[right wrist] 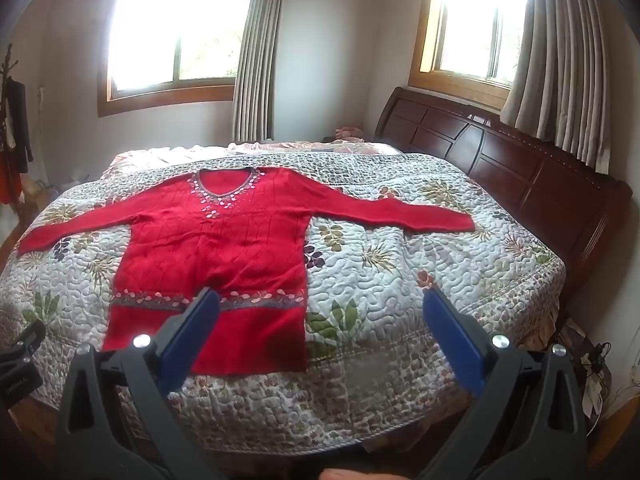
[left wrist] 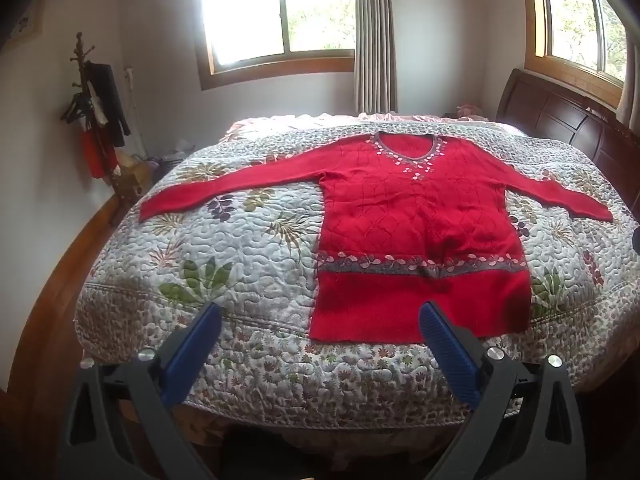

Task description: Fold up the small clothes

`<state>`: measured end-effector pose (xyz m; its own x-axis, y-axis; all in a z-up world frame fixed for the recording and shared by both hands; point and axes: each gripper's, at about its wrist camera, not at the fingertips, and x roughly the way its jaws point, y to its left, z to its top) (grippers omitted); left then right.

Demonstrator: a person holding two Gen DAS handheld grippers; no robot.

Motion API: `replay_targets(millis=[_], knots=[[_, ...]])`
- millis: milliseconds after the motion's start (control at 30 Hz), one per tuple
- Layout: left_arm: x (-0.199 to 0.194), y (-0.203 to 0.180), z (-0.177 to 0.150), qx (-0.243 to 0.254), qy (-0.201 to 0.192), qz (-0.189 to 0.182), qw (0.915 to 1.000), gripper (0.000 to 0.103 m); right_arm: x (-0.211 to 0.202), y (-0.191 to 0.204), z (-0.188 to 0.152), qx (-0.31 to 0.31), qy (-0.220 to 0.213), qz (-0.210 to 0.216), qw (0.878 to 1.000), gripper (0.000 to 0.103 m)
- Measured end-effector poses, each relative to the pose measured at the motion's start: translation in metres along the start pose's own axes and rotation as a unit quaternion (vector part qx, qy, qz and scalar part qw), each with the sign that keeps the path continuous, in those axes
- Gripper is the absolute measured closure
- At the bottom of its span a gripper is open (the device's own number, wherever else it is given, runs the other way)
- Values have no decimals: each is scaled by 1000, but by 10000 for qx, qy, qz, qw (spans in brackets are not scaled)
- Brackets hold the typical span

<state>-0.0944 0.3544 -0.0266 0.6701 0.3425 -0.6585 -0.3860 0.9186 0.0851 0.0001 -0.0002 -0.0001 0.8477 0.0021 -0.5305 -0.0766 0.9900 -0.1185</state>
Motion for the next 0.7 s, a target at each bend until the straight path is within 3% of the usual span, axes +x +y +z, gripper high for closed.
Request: replay_targets(millis=[700], knots=[[0,3,3,-52,-32,27,10000,4,4,3,-2,-37,39,-4,10000,2]])
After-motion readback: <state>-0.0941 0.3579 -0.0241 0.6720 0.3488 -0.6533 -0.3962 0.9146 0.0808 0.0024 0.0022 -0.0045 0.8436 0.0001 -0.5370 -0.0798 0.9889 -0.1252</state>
